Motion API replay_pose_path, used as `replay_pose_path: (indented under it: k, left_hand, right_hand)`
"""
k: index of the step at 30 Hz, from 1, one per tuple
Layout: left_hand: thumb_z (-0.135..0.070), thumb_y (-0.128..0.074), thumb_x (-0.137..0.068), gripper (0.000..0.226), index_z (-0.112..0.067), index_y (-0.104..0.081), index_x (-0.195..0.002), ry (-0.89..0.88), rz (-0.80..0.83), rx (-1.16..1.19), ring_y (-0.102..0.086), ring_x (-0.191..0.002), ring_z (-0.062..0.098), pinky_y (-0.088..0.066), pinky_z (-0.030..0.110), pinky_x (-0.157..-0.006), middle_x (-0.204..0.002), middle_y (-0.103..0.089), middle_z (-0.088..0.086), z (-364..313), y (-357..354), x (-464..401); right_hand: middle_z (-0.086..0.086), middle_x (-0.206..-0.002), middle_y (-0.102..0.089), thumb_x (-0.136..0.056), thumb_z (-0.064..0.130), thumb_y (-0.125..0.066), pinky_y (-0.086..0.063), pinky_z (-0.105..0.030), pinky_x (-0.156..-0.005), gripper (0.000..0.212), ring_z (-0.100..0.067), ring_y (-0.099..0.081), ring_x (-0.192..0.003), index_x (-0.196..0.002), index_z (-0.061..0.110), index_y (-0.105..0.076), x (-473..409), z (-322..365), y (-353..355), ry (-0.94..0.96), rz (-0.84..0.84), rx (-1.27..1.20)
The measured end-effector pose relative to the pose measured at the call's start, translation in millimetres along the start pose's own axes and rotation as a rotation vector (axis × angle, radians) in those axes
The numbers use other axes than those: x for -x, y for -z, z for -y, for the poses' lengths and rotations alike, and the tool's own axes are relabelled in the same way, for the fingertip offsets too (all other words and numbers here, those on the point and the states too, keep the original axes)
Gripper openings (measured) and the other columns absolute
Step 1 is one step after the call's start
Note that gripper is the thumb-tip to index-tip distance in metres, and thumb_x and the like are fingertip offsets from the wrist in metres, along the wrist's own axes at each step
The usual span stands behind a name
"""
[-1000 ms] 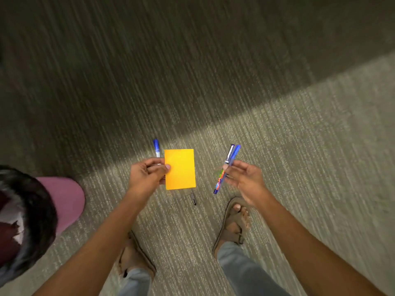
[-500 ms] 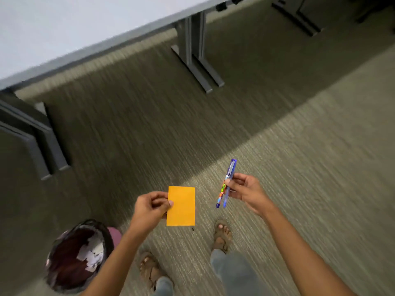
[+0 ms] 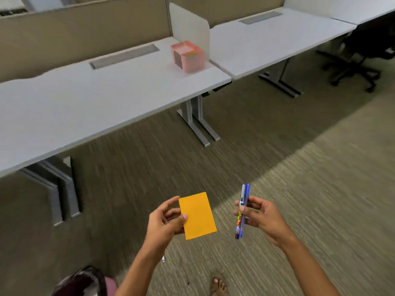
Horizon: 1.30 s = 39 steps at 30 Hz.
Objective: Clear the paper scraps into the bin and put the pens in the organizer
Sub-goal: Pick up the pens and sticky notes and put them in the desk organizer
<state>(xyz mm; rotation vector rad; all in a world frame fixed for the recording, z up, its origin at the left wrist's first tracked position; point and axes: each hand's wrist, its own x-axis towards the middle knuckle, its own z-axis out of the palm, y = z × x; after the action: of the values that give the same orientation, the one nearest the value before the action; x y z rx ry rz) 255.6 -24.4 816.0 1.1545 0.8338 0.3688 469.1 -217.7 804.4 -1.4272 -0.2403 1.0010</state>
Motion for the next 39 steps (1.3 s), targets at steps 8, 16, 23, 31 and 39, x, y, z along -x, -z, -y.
replay_pose_path:
  k: [8,16,23,31,39]
  left_hand:
    - [0.009,-0.069,-0.079,0.065,-0.029,-0.055,-0.129,-0.091,0.029,-0.043,-0.073,-0.088,0.027,-0.059,0.043,-0.063,-0.114,-0.066,0.008,-40,-39,-10]
    - [0.007,-0.071,-0.078,0.052,-0.024,-0.063,-0.119,-0.118,0.052,-0.086,-0.072,-0.090,0.023,-0.059,0.041,-0.063,-0.115,-0.064,0.011,-68,-60,-60]
    - [0.004,-0.072,-0.078,0.044,-0.024,-0.068,-0.111,-0.133,0.036,-0.104,-0.071,-0.091,0.023,-0.060,0.045,-0.068,-0.115,-0.065,0.009,-91,-72,-126]
    - [0.000,-0.071,-0.080,0.035,-0.021,-0.070,-0.108,-0.095,-0.024,-0.107,-0.070,-0.096,0.027,-0.060,0.049,-0.074,-0.114,-0.066,0.008,-140,-81,-237]
    - [-0.003,-0.071,-0.081,0.036,-0.021,-0.068,-0.112,-0.104,-0.022,-0.149,-0.069,-0.098,0.021,-0.060,0.037,-0.076,-0.116,-0.064,0.004,-208,-100,-333]
  right_hand:
    - [-0.010,-0.116,-0.072,-0.073,0.005,-0.075,-0.060,-0.039,-0.068,0.048,-0.027,-0.074,-0.092,-0.119,0.006,-0.062,-1,55,5,0.038,0.150,-0.040]
    - [-0.010,-0.119,-0.070,-0.075,0.002,-0.076,-0.060,-0.041,-0.068,0.062,-0.031,-0.073,-0.096,-0.131,0.015,-0.054,-31,90,7,0.056,0.226,-0.046]
    - [-0.015,-0.117,-0.069,-0.076,-0.006,-0.076,-0.061,-0.044,-0.069,0.088,-0.040,-0.070,-0.099,-0.139,0.043,-0.040,-100,120,18,0.058,0.290,-0.057]
    - [-0.017,-0.118,-0.066,-0.075,-0.004,-0.079,-0.060,-0.044,-0.069,0.077,-0.044,-0.069,-0.099,-0.136,0.035,-0.051,-217,172,19,0.048,0.361,0.028]
    - [-0.016,-0.122,-0.064,-0.072,-0.004,-0.080,-0.061,-0.051,-0.071,0.074,-0.043,-0.070,-0.099,-0.128,0.037,-0.056,-323,242,12,0.044,0.391,0.068]
